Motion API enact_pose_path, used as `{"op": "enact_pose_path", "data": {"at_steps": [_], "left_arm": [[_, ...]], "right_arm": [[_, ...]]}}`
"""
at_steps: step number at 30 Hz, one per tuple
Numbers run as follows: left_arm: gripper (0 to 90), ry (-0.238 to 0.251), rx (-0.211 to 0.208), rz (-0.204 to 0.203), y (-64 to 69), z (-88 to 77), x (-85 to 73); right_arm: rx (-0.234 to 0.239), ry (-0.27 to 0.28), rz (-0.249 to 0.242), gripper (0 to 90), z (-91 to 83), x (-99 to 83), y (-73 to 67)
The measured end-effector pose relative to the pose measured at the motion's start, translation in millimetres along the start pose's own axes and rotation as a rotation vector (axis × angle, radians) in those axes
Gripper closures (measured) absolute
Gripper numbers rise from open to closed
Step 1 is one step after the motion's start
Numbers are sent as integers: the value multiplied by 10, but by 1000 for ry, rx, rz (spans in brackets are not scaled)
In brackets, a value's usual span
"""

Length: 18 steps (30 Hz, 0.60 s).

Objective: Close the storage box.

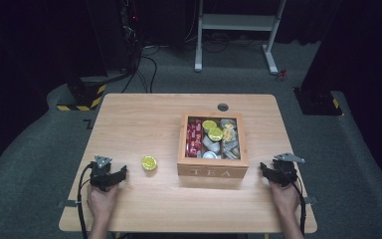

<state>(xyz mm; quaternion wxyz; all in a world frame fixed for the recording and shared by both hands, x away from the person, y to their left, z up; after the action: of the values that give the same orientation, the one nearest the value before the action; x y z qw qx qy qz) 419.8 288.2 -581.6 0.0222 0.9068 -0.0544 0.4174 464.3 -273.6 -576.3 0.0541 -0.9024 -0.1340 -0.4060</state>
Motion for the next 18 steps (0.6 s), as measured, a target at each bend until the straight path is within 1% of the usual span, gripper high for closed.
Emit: {"op": "enact_pose_path", "data": {"at_steps": [5, 8, 18], "left_arm": [[287, 0, -2, 3, 0, 0, 0], [285, -1, -5, 1, 7, -1, -2], [281, -1, -6, 2, 8, -1, -2]], "right_arm": [[-4, 0, 1, 412, 1, -2, 5], [-12, -6, 10, 392, -3, -8, 10], [-14, -5, 12, 382, -2, -7, 16]]}}
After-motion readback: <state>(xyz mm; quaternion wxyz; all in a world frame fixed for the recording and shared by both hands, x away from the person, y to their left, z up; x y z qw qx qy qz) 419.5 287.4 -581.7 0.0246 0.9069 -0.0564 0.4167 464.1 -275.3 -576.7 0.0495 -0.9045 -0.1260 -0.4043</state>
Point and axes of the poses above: each handheld gripper's, and its own axes: z roughly forward along the jaws, x roughly out of its top, y roughly to its right, the point moved 8 cm from there along z, roughly forward along the jaws, and after that the axes turned 1 degree about y, right-handed, at the moved point
